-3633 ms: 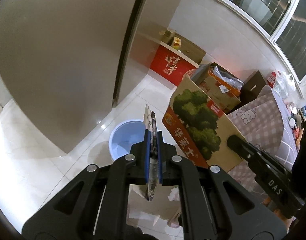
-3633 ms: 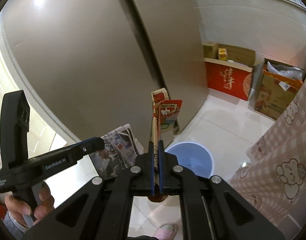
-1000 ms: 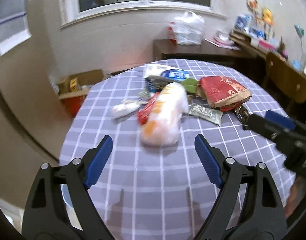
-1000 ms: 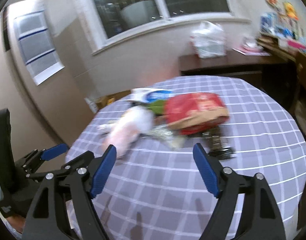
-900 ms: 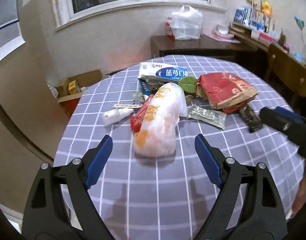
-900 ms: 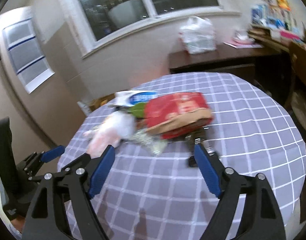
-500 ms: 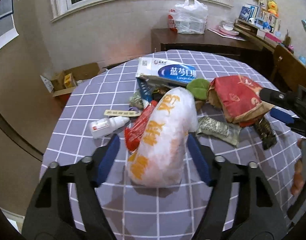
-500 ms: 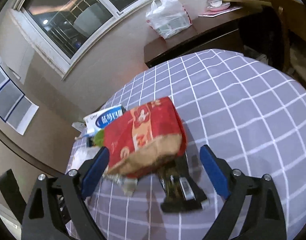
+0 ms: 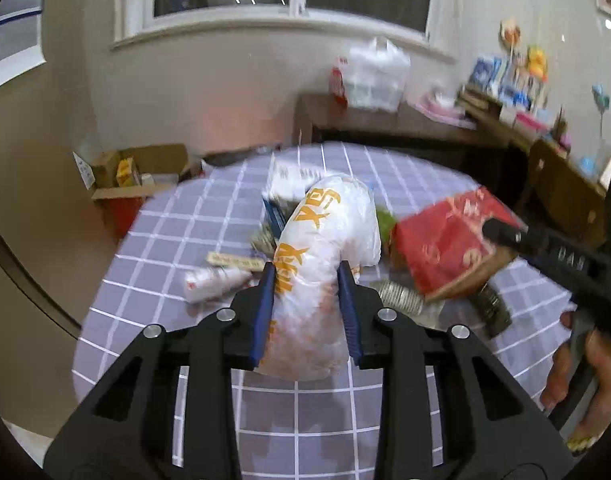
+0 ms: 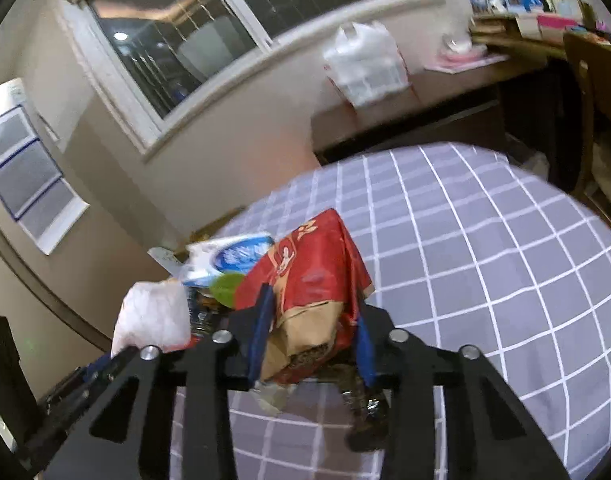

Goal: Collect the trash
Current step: 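Carry the white bag and red snack bag with both tools to the bin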

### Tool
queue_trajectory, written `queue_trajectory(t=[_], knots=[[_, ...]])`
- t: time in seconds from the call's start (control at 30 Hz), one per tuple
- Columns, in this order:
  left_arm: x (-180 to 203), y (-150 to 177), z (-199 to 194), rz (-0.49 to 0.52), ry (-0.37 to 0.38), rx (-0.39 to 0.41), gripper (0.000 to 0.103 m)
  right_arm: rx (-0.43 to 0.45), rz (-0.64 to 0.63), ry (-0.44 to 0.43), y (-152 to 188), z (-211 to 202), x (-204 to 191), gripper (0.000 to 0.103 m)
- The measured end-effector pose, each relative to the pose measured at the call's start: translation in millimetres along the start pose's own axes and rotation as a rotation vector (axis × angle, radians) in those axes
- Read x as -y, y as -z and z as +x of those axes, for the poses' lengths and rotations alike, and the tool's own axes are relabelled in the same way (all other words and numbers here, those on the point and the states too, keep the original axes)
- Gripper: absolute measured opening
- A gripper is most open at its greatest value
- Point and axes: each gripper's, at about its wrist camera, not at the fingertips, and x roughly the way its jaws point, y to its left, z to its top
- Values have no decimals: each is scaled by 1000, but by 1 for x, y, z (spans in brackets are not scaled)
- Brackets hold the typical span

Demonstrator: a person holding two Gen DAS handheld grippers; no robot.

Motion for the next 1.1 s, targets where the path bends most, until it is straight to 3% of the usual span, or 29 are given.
queue_trajectory(t=[0.23, 0.47, 0.83, 1.1], knots=[[-28, -5, -57, -78, 38, 90, 30, 129, -112, -25, 5, -53, -51, 34], [-80, 9, -107, -140, -14, 142, 30, 114, -217, -143, 36, -70, -138, 34], [-236, 77, -173, -299, -262, 148, 30, -52, -412, -338, 146, -20, -318, 34], [-348, 132, -178, -452, -427, 85, 30, -146, -515, -370, 214, 42, -398, 35]])
